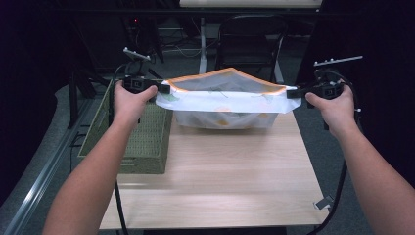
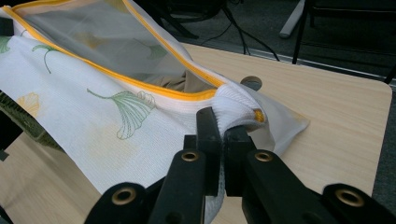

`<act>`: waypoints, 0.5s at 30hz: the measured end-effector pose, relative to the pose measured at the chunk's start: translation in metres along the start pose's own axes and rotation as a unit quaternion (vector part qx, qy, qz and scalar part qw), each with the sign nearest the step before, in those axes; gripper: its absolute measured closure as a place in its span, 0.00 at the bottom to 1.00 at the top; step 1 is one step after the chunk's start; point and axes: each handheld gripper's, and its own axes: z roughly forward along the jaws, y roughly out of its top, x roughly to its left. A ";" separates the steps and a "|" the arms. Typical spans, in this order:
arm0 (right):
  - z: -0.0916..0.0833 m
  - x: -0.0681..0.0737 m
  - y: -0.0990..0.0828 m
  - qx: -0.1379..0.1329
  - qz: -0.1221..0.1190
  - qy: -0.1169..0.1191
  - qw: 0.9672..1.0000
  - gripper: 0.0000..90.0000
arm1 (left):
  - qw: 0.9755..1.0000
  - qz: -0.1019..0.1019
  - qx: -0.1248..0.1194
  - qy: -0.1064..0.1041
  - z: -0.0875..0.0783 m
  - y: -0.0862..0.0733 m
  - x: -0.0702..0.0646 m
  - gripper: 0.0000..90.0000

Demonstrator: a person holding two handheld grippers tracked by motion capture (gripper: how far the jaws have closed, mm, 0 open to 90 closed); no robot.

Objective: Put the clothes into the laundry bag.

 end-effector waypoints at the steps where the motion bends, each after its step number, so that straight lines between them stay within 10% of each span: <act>1: -0.001 0.001 -0.001 -0.001 0.000 0.001 1.000 0.98 | 1.000 -0.002 0.000 -0.001 -0.001 -0.002 0.000 0.99; 15: -0.007 0.012 -0.030 0.020 -0.020 0.016 0.999 0.98 | 1.000 0.008 0.010 -0.014 -0.008 -0.046 -0.005 0.99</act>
